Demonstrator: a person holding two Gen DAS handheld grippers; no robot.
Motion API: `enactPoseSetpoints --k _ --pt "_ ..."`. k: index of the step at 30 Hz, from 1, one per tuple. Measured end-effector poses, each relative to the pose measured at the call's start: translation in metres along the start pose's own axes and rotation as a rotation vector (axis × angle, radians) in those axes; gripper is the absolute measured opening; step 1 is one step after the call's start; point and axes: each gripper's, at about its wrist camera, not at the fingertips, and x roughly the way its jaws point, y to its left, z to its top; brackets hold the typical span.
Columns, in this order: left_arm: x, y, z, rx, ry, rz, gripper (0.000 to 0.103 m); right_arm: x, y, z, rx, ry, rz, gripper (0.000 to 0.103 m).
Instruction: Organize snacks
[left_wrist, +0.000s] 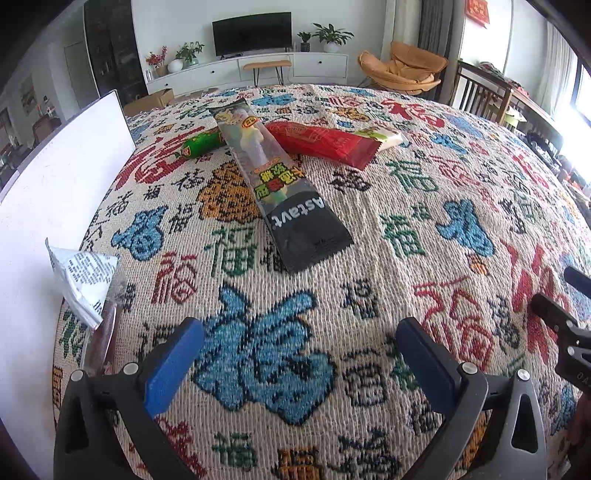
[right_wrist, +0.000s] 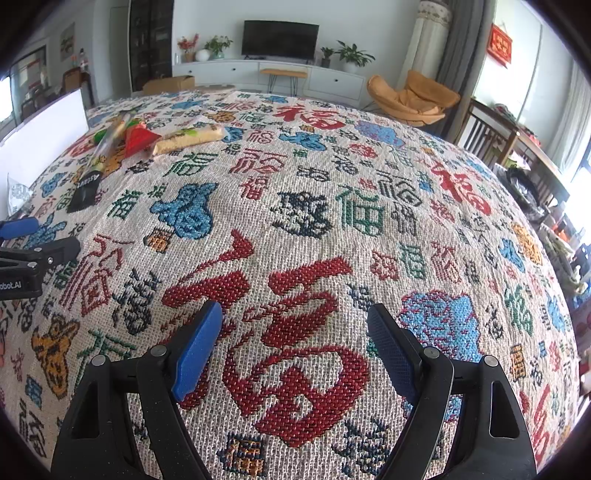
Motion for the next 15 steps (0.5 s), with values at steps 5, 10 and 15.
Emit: enactPoseSetpoints --k 5,10,15 --pt "-0.024 -0.001 -0.034 0.018 0.075 -0.011 0.103 0.0 0.0 0.0 0.002 0.0 0.002 0.084" --pt "-0.041 0.001 -0.061 0.035 0.045 -0.022 0.103 0.001 -0.001 0.0 0.008 0.004 0.011 0.084" --pt "-0.046 0.002 -0.071 0.051 -0.014 -0.037 0.103 0.012 -0.018 0.01 0.073 0.043 0.123 0.084"
